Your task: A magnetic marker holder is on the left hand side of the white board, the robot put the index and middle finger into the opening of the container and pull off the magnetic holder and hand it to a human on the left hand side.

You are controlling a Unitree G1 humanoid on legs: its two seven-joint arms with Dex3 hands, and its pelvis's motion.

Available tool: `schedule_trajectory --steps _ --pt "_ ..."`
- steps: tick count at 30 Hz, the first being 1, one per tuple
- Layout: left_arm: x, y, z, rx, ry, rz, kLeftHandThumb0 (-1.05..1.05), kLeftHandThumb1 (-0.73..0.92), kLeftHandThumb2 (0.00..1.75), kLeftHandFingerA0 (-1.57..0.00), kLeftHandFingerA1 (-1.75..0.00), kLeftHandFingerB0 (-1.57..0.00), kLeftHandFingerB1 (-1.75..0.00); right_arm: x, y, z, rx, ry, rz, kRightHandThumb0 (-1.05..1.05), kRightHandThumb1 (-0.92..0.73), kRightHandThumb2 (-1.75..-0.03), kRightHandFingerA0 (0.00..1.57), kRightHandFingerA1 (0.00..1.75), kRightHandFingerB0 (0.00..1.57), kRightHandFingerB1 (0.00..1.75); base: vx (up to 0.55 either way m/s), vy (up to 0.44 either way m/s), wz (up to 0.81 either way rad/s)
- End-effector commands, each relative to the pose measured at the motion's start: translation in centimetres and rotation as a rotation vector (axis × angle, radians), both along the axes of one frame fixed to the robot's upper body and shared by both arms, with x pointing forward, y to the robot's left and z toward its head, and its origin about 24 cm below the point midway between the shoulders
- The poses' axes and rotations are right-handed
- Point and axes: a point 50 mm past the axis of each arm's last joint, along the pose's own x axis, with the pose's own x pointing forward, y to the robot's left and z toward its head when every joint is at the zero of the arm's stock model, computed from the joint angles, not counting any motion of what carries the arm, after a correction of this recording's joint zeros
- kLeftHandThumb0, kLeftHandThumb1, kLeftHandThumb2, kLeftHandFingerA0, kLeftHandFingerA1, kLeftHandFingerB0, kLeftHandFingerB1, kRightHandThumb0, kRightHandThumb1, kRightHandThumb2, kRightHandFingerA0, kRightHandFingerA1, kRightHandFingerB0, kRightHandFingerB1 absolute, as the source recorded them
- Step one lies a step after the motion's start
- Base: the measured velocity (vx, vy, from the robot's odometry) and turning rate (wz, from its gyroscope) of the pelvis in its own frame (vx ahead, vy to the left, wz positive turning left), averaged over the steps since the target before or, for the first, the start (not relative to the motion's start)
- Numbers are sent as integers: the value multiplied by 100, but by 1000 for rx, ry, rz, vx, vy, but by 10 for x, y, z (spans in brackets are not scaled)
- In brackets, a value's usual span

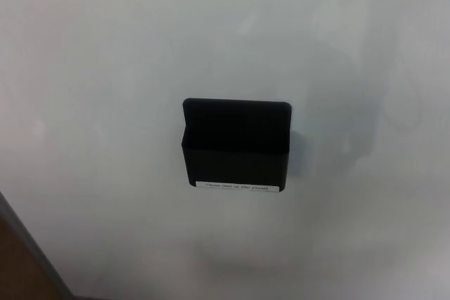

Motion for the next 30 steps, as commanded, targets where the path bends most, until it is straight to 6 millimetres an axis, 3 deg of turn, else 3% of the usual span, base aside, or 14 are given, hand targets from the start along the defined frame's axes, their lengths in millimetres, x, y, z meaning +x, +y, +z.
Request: schedule_trajectory --steps 1,2,5,6,8,9,10,14,17,18,25,26,30 --pt "24 4 55 -107 -484 -84 -57 61 60 -59 -42 -46 -34 15 6 20 60 -269 -1 -59 -80 -64 77 57 61 46 0 0 0" --pt "36 -1 94 -97 -659 -192 -56 62 59 -56 -40 -40 -33 16 6 21 50 -279 5 -60 -80 -64 78 57 62 47 0 0 0" --pt "44 -6 144 -74 -831 -325 -57 64 59 -52 -39 -37 -33 17 5 22 50 -283 6 -61 -80 -64 77 57 62 47 0 0 0" --pt "44 -7 148 -73 -842 -336 -57 64 59 -52 -39 -37 -33 17 5 22 51 -284 6 -61 -80 -64 77 57 62 47 0 0 0" --pt "46 -8 174 -56 -915 -390 -55 59 59 -49 -39 -36 -32 17 5 21 51 -282 7 -61 -80 -64 77 57 62 47 0 0 0" --pt "46 -8 174 -56 -915 -390 -55 59 59 -49 -39 -36 -32 17 5 21 51 -282 7 -61 -80 -64 77 57 62 47 0 0 0" --pt "52 -11 220 16 -1046 -506 -55 57 58 -52 -41 -40 -33 14 5 20 49 -274 10 -61 -80 -64 77 57 62 47 0 0 0" --pt "59 -18 279 162 -1180 -705 -51 52 56 -50 -43 -41 -33 10 4 19 40 -270 15 -60 -80 -64 76 55 61 47 0 0 0" --pt "61 -26 298 209 -1207 -770 -54 51 56 -50 -42 -42 -33 8 3 18 32 -271 19 -59 -81 -65 76 55 61 47 0 0 0" --pt "65 -33 310 274 -1231 -822 -63 42 80 -45 -52 -37 -46 9 3 19 36 -273 18 -59 -81 -65 76 56 62 47 0 0 0" --pt "74 -54 337 451 -1261 -967 -66 39 78 -50 -53 -39 -46 2 2 17 61 -266 -5 -60 -80 -64 77 57 64 46 0 0 0" --pt "75 -57 338 451 -1260 -985 -59 47 55 -57 -43 -46 -35 -2 1 16 59 -267 -5 -62 -80 -64 77 57 64 47 0 0 0" --pt "81 -65 344 458 -1238 -1030 -58 46 55 -57 -42 -47 -36 -10 -1 15 66 -266 -11 -62 -80 -64 77 56 63 46 0 0 0"
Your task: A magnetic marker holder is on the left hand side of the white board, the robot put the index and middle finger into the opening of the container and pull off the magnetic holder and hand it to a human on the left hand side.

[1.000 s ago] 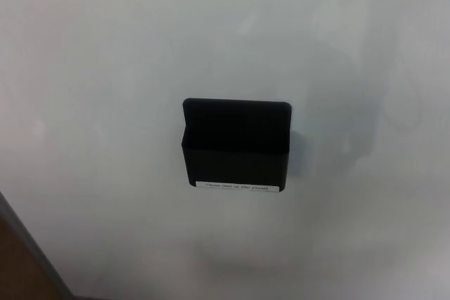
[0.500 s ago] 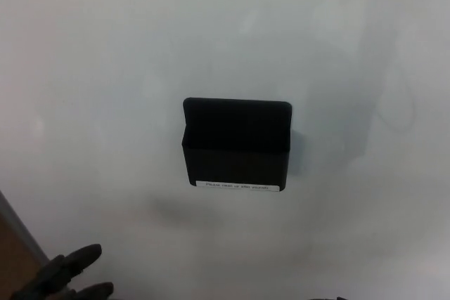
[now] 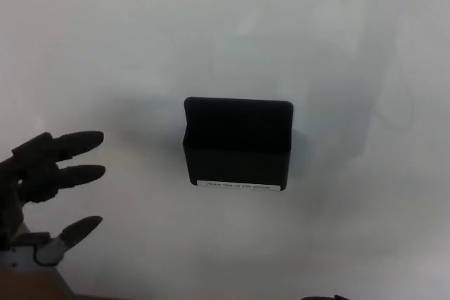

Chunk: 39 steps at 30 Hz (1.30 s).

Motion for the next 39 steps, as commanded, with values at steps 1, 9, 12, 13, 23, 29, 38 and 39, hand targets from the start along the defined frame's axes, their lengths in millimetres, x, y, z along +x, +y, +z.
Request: schedule_trajectory --steps 1,9,12,13,23,29,38,39 --pt "-9 -66 108 376 -220 -432 -58 45 55 -55 -43 -46 -36 -20 -14 4 28 -114 -48 -62 -79 -64 75 55 63 46 0 0 0" --pt "14 -83 124 529 -164 -477 -61 43 55 -50 -41 -41 -34 -39 -18 1 58 -100 -94 -62 -79 -64 72 54 60 46 0 0 0" --pt "22 -88 124 557 -153 -483 -62 44 56 -50 -41 -41 -34 -44 -20 2 65 -115 -101 -60 -79 -64 74 55 61 47 0 0 0" --pt "25 -90 124 565 -149 -484 -62 45 56 -50 -41 -39 -34 -44 -21 2 61 -117 -102 -62 -79 -64 73 53 61 46 0 0 0" --pt "47 -117 114 615 -91 -504 -60 45 55 -48 -39 -38 -33 -43 -26 0 36 -107 -116 -59 -78 -64 74 52 61 46 0 0 0" --pt "65 -122 115 637 11 -498 -70 39 72 -31 -43 -25 -39 -41 -23 -1 50 -105 -118 -59 -77 -64 74 53 62 46 0 0 0" --pt "82 -119 116 713 119 -474 -71 37 72 -20 -41 -14 -35 -37 -23 -3 52 -88 -118 -60 -77 -64 74 55 62 48 0 0 0" --pt "83 -119 116 715 126 -473 -71 37 72 -20 -41 -14 -35 -37 -23 -3 52 -89 -116 -60 -77 -64 74 55 62 48 0 0 0"
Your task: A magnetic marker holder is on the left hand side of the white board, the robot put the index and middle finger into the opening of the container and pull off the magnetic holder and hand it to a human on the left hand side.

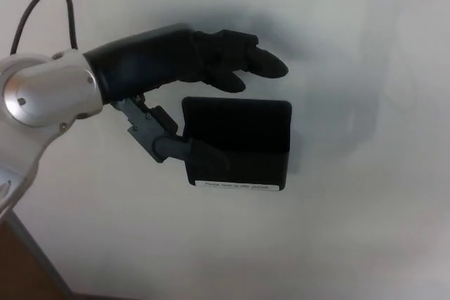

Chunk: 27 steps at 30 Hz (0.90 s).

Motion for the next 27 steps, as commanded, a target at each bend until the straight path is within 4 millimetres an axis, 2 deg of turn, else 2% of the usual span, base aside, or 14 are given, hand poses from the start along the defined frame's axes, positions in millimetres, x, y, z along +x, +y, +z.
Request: schedule_trajectory --steps 1,2,3,10,27 --pt "10 7 -3 99 90 86 -32 13 81 -8 -51 -6 -49 2 -6 2 -3 -23 -8 -59 -77 -63 75 54 63 48 0 0 0" --pt "11 6 -2 101 92 88 -32 13 81 -8 -51 -6 -49 2 -5 2 -3 -23 -7 -59 -77 -63 75 54 63 48 0 0 0" --pt "12 6 -2 107 93 91 -72 37 71 -18 -40 -13 -35 2 -5 2 -4 -21 -8 -59 -77 -64 76 54 63 47 0 0 0" --pt "14 4 -4 140 113 106 -73 37 69 -19 -40 -14 -34 3 -5 2 1 -19 -9 -60 -78 -63 74 54 63 47 0 0 0" --pt "9 -2 -24 127 201 72 -72 37 71 -16 -40 -10 -34 13 -4 4 -15 -39 6 -62 -79 -64 74 53 61 48 0 0 0"
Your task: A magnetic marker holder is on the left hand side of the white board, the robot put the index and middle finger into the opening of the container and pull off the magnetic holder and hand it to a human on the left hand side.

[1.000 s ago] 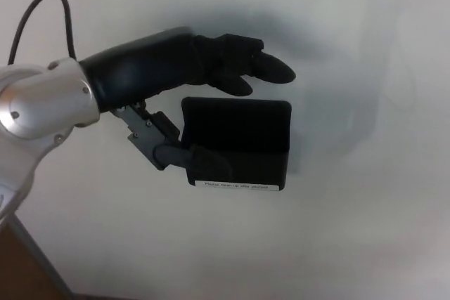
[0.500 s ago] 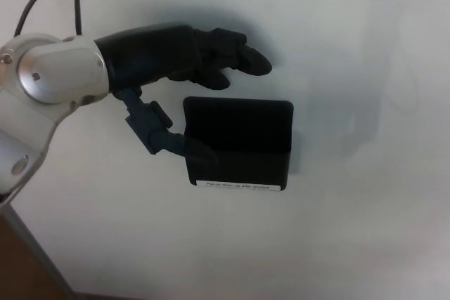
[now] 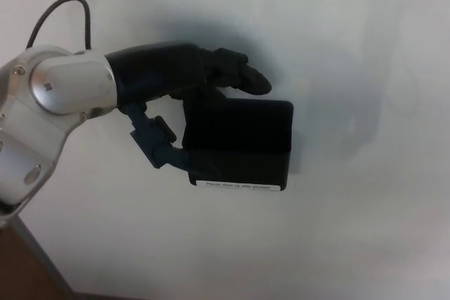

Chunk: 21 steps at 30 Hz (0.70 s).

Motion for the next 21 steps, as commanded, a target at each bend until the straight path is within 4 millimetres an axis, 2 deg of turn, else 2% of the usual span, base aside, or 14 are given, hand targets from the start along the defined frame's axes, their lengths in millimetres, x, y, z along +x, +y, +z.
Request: schedule_trajectory --steps 1,13,21 --pt "1 0 -9 15 49 7 -73 38 72 -17 -40 -10 -34 4 -5 2 -21 -18 -6 -62 -78 -63 73 53 61 48 0 0 0" --pt "4 0 -27 68 90 7 -73 38 74 -27 -43 -11 -35 7 -5 3 -11 -22 -9 -60 -78 -63 73 53 61 47 0 0 0" --pt "6 2 -35 94 86 15 -75 38 75 -25 -42 -11 -35 8 -6 4 -1 -24 -9 -60 -78 -63 73 54 61 46 0 0 0"
